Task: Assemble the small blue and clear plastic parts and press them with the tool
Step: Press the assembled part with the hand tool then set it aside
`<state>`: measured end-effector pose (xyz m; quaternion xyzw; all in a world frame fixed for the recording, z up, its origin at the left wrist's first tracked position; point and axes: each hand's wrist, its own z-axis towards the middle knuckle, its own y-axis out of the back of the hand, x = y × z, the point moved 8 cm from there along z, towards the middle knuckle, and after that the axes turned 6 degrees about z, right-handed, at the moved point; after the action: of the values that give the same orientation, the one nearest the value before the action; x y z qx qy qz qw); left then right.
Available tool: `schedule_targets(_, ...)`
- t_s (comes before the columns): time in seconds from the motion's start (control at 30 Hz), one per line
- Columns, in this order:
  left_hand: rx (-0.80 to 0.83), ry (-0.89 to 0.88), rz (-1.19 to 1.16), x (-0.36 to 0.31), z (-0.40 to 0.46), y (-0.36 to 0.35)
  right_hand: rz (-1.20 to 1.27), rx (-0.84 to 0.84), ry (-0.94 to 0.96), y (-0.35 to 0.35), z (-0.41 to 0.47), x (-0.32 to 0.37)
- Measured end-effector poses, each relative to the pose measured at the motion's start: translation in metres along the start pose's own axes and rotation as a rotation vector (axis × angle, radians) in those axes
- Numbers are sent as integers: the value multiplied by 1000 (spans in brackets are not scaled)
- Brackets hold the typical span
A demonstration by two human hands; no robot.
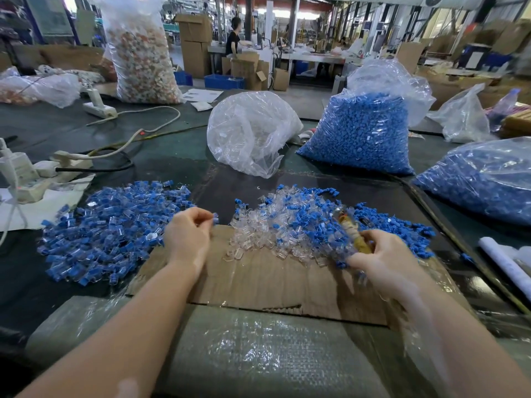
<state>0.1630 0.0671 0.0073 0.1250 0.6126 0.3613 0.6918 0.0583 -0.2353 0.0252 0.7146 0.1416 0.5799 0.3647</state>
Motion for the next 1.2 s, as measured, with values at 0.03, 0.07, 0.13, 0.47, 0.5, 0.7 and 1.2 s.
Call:
schedule_targets(0.03,-39,-21,80,7,6,9,-50,-38,-6,7,3,-5)
schedule_targets(0.07,-58,-31,135,14,11,15,-93,-70,-16,12,7,-11)
schedule_targets(0.13,-63,-52,219,23,17,20,-154,-111,-48,20,13,-23)
schedule_targets(0.47,67,-263,183,-22,-13,-14,-560,-158,-101,31,28,-46)
schedule_targets(0.5,119,-299,122,-32,-21,-23,-592,-157,-92,29,28,-46)
schedule_targets(0.7,379,-495,38,-79,-72,-73,-661,-178,-82,26,26,-42)
schedule_targets(1.2,332,-479,151,-82,-96,-102,-435,-347,366,8,-8,0)
